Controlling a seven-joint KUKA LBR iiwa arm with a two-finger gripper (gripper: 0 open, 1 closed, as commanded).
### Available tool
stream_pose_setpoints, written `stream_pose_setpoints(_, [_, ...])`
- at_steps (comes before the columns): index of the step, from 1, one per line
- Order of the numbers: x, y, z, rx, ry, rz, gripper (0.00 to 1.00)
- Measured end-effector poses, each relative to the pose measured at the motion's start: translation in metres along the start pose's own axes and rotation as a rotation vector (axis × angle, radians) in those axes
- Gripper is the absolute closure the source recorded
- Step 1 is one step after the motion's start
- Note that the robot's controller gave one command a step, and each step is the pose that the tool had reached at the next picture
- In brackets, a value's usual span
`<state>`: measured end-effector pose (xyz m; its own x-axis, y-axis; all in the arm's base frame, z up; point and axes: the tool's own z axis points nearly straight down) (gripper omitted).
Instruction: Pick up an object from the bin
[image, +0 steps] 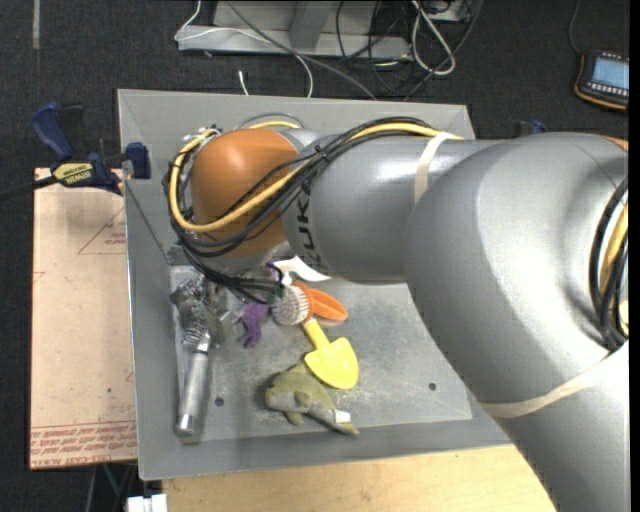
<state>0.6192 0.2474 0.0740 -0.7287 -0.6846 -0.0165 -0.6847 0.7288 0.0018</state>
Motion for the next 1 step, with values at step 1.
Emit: stream_pose_setpoints(1, [0.0001, 0.0000, -0.0002, 0.000, 0.000, 0.001, 1.00])
